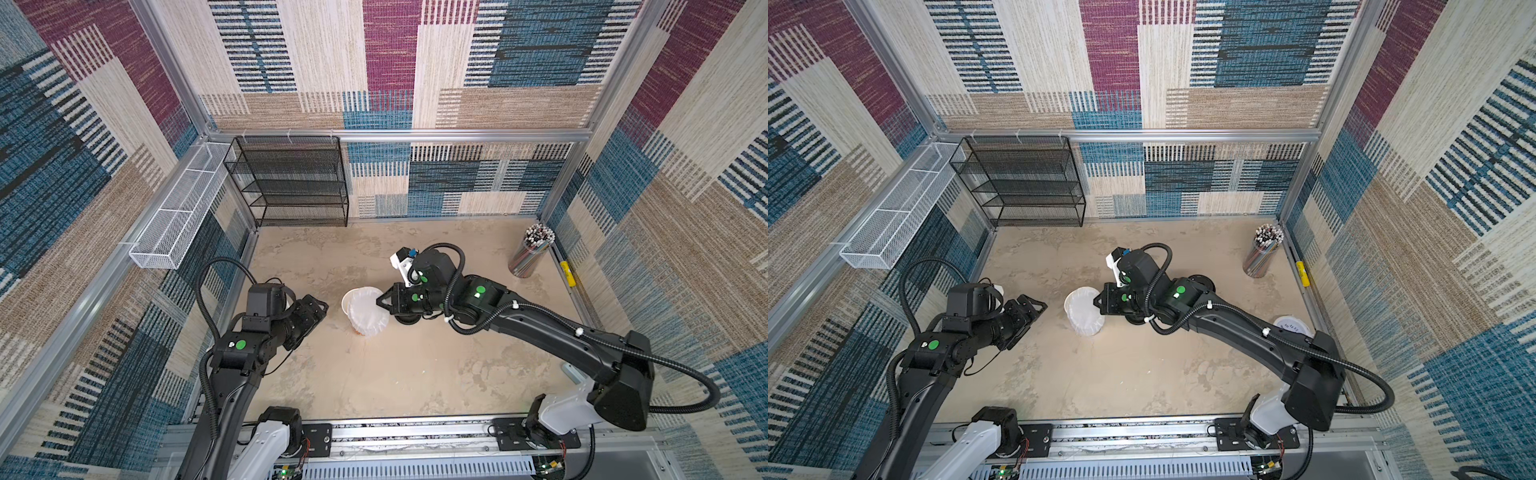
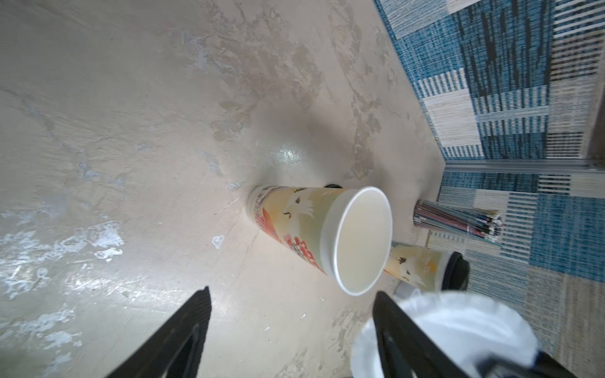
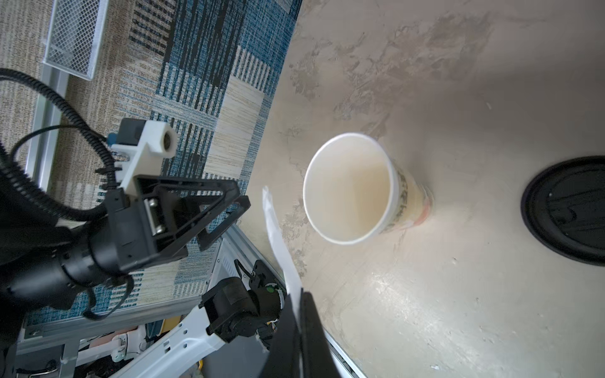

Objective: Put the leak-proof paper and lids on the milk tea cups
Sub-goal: Pick up the leak-proof paper from the center of the board, then place the leak-proof paper at the cup.

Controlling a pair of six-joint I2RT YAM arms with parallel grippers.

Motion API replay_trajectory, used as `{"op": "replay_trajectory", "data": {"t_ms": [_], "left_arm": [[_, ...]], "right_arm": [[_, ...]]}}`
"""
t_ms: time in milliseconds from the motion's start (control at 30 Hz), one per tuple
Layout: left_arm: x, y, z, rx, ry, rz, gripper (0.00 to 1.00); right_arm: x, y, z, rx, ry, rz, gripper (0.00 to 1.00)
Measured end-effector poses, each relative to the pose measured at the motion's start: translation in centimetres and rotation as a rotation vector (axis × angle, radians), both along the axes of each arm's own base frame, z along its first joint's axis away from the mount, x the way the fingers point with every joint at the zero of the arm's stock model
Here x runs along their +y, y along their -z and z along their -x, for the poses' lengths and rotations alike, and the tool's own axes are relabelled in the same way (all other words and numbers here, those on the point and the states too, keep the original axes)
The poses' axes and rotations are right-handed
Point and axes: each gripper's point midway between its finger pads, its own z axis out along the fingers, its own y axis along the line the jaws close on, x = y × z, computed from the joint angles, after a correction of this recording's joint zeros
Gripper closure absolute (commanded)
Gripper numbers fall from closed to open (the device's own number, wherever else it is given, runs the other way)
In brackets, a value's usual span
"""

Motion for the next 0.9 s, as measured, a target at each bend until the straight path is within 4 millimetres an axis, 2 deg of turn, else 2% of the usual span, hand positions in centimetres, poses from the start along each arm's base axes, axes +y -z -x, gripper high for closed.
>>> {"op": "replay_trajectory", "data": {"t_ms": [133,333,533,700,900], "left_arm": [[-0.7,-1.1,0.4,-0.039,0.013,0.058,0.16],[-1.8,0.2,0.7,0.001,0.04,0.127,0.16],[-3.0,1.1,-0.3,0.036,0.072,0.186,0.18],[-3.8,1.5,-1.5,0.039,0.104,0.216,0.23],[-4.5,2.0,-2.4,0.055,0.131,0.243,0.3]], "right_arm": [[1.3,1.5,-2.4,0.007,0.003,0.018,1.0],[2.1,3.6,-4.8,0.025,0.006,0.054,0.97],[2.4,4.6,-5.5,0.02,-0.006,0.099,0.9],[2.1,5.3,-5.3,0.026,-0.019,0.133,0.85],[1.5,5.5,-5.3,0.023,-0.005,0.163,0.83]]}}
